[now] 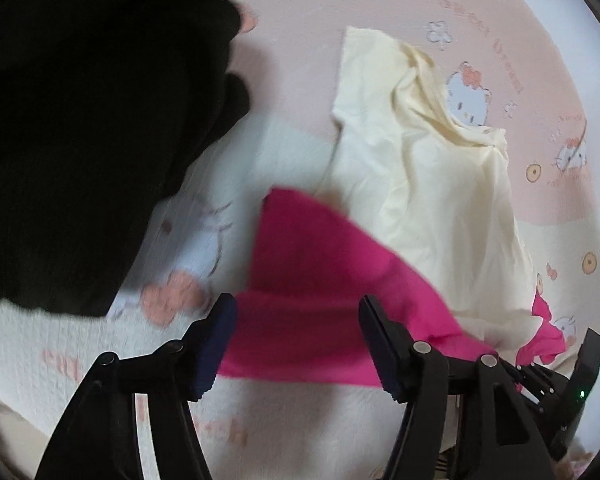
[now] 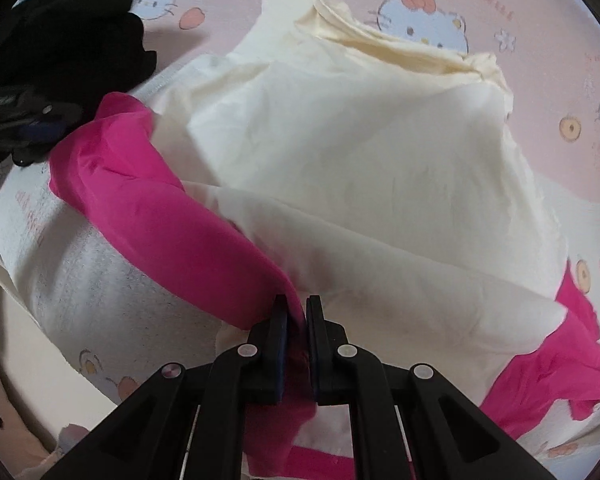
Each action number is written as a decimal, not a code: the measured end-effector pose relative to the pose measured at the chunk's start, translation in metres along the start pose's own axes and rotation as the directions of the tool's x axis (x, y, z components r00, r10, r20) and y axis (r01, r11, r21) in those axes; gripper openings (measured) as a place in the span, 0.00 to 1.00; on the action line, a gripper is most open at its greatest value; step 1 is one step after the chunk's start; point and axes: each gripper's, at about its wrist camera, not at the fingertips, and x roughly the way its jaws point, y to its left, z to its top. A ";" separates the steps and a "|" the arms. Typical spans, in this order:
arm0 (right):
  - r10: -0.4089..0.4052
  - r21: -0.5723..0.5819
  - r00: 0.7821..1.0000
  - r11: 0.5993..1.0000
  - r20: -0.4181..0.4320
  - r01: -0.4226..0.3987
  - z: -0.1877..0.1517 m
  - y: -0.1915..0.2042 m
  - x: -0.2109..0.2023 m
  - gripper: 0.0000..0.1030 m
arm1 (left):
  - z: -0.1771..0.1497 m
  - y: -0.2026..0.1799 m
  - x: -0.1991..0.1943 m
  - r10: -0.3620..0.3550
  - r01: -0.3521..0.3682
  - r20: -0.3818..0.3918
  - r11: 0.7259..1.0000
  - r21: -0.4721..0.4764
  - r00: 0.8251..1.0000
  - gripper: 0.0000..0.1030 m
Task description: Fold clothes
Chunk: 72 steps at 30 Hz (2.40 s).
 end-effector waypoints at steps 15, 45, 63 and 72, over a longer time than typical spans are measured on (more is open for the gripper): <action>-0.007 0.000 1.000 1.000 0.014 0.007 -0.008 0.001 0.003 0.24 | -0.052 -0.002 0.023 0.081 -0.078 -0.031 0.992 0.095 0.996 0.59; -0.069 -0.636 0.994 0.765 0.080 0.104 0.026 0.125 -0.001 0.68 | -0.038 -0.035 0.006 -0.126 0.113 0.104 0.986 0.124 0.987 0.16; 0.070 -0.419 0.998 0.906 0.006 -0.061 0.038 0.083 -0.002 0.21 | -0.007 -0.066 -0.007 -0.200 0.168 0.096 0.950 0.263 0.975 0.16; 0.302 0.030 0.945 0.953 -0.128 -0.300 0.073 0.017 0.008 0.15 | 0.020 -0.104 -0.007 -0.237 0.186 0.105 0.915 0.358 0.966 0.16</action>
